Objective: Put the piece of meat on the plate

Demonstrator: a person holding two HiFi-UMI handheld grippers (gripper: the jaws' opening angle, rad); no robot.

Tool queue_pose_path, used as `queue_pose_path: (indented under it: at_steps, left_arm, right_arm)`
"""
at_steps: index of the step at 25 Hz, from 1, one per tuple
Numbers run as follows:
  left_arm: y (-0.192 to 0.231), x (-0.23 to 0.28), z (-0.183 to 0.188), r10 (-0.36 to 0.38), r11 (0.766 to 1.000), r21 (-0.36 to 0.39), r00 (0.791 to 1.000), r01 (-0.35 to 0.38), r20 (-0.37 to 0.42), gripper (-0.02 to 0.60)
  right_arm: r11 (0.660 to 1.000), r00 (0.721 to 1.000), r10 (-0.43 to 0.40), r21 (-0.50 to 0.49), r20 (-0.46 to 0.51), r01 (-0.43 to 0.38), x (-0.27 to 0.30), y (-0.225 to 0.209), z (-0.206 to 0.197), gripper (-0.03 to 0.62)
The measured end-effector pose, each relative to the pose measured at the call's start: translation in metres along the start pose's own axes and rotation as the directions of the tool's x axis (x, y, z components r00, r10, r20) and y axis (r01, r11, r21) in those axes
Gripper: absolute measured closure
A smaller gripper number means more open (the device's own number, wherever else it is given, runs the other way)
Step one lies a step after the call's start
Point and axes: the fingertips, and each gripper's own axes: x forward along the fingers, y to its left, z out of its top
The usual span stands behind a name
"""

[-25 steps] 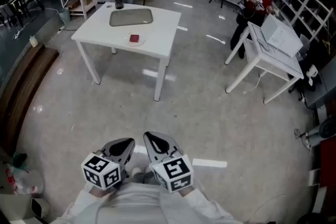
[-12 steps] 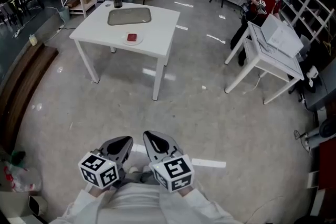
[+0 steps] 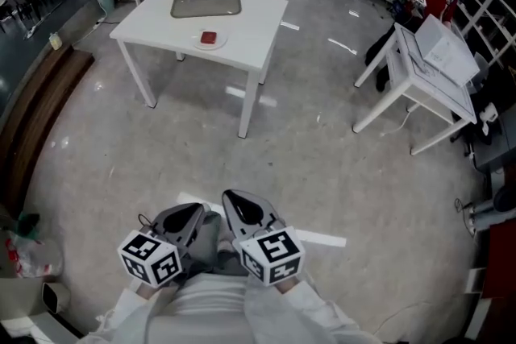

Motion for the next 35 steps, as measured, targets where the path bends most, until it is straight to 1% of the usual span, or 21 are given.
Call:
queue_pose_path:
  at_steps: [2,5,8,11,14,16,20,26,30,35]
  left_arm:
    - [0.011,0.005,0.003,0.006,1.000,-0.016,1.000,-0.006,0.000,0.568]
    - [0.025,0.018,0.014,-0.005,0.999,-0.032,1.000,0.006,0.005,0.568]
    - [0.041,0.031,0.027,-0.010,1.000,-0.022,1.000,0.010,-0.002,0.568]
    - [0.064,0.047,0.040,-0.023,1.000,-0.016,0.999,0.023,-0.022,0.568]
    - [0.090,0.065,0.060,-0.040,0.999,0.001,0.998,0.040,-0.042,0.568]
    - [0.109,0.076,0.079,-0.049,0.999,0.011,0.998,0.050,-0.048,0.568]
    - [0.148,0.096,0.120,-0.061,0.998,0.016,0.997,0.061,-0.045,0.568]
    - [0.197,0.123,0.167,-0.095,0.994,0.044,0.994,0.097,-0.046,0.568]
    - [0.223,0.136,0.181,-0.112,0.993,0.041,0.992,0.114,-0.056,0.568]
    - [0.229,0.150,0.186,-0.152,0.988,0.026,0.984,0.155,-0.095,0.568]
  right_arm:
    - [1.000,1.000,-0.003,0.000,-0.006,0.003,0.009,-0.006,0.001,0.579]
    - [1.000,1.000,-0.014,0.000,-0.010,0.014,0.025,-0.020,0.007,0.579]
    - [1.000,1.000,-0.018,0.013,-0.006,0.018,0.044,-0.032,0.017,0.579]
    - [1.000,1.000,-0.002,0.030,-0.013,0.003,0.073,-0.040,0.023,0.579]
    - [1.000,0.999,0.010,0.023,-0.032,-0.010,0.110,-0.048,0.032,0.579]
    - [1.000,1.000,0.009,0.014,-0.030,-0.009,0.134,-0.054,0.045,0.579]
    - [1.000,1.000,-0.017,0.013,-0.013,0.017,0.177,-0.071,0.075,0.579]
    - [0.997,0.997,-0.075,0.017,0.016,0.074,0.232,-0.095,0.107,0.579]
    - [0.994,0.994,-0.104,0.027,0.016,0.104,0.258,-0.105,0.115,0.579]
    - [0.992,0.992,-0.123,0.032,-0.003,0.123,0.275,-0.114,0.125,0.579]
